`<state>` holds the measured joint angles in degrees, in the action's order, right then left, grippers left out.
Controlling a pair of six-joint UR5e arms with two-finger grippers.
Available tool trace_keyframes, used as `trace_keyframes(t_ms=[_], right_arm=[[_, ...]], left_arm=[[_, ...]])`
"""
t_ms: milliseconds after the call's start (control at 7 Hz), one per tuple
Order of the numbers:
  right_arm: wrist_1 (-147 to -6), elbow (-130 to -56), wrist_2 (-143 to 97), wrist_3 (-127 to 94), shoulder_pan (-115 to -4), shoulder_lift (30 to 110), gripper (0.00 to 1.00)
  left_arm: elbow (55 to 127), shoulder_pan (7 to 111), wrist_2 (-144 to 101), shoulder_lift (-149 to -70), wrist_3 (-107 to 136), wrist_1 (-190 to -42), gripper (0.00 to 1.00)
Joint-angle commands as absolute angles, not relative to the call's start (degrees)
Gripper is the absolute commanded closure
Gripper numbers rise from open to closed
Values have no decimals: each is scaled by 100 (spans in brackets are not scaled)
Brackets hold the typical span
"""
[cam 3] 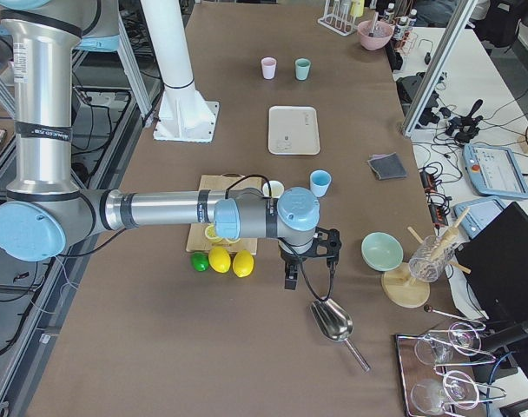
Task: Place all cups on tray
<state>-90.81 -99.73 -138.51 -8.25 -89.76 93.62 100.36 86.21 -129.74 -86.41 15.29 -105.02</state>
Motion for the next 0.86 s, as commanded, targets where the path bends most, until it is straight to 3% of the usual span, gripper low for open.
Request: trace_keyframes(t_ms=[0, 429, 714], right_arm=[[-9070, -10018, -14026, -914, -8938, 9404, 0], [-8054, -10239, -14246, -1114, -8430, 9475, 0], [-7789, -10292, -14205, -2512, -7616, 9065, 0]], left_arm=[[9994, 8552, -13025, -8684, 1538, -10976, 2], [9879, 8219, -13008, -8903, 1547, -11092, 2], [9879, 8070, -12982, -8903, 2665, -11510, 2]])
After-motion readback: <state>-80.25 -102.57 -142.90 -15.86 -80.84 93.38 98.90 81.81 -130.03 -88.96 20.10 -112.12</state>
